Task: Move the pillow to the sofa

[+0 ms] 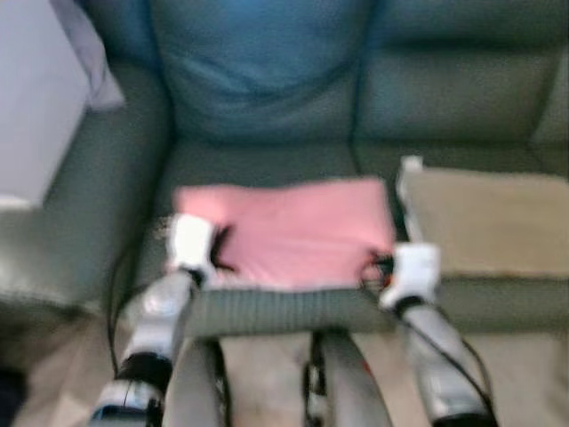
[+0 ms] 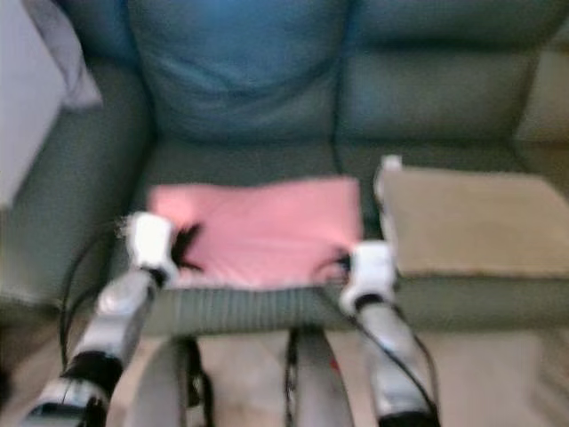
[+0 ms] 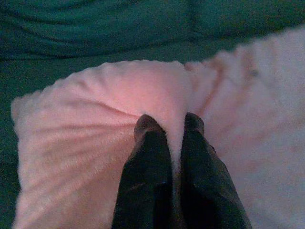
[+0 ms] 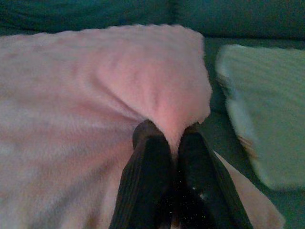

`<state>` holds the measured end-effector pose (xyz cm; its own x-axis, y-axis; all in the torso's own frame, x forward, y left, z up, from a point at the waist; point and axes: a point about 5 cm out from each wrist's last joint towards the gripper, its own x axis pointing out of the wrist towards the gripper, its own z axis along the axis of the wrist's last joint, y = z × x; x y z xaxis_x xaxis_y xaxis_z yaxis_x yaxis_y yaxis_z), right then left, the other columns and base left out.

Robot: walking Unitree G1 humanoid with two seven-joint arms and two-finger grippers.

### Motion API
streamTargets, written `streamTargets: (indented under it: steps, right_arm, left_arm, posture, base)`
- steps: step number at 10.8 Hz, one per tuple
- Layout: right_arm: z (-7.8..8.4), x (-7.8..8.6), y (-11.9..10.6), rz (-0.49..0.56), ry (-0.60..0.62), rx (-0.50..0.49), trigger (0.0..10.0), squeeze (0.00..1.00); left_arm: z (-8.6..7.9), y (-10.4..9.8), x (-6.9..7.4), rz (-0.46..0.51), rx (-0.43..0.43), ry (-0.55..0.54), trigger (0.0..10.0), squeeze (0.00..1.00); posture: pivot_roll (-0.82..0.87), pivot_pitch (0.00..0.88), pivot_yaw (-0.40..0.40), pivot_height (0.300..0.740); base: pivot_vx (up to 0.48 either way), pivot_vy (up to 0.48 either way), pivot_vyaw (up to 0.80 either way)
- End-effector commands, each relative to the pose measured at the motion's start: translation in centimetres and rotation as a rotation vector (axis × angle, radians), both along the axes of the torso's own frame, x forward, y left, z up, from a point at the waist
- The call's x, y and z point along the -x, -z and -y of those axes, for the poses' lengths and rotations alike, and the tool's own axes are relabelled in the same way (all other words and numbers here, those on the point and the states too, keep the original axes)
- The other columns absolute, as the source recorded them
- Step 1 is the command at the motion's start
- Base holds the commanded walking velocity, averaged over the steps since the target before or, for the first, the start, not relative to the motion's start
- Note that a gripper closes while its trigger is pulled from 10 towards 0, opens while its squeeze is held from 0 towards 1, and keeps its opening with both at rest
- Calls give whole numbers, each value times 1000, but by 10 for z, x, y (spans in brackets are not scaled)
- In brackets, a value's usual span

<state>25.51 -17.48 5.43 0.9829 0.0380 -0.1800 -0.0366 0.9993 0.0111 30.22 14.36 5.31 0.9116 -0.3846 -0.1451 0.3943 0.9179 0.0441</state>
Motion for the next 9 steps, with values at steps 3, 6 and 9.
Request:
streamTargets:
  steps: [3,6,9]
  right_arm:
    - [15,-2,-4,-14,74,-19,10000,0]
    - [50,-37,-15,-49,105,33,10000,0]
    - [56,-60,-18,-69,110,59,10000,0]
  left_arm:
    - [-10,1,-6,-18,-85,35,10000,0]
    - [-15,-31,-45,29,-104,-64,10000,0]
    - [-12,-53,-68,51,-158,-120,10000,0]
  posture:
    - [-109,331,-32,645]
    - [-101,406,-44,645]
    - [-81,424,-48,645]
  base:
    - [0,0,0]
    - [0,0,0]
    - [0,0,0]
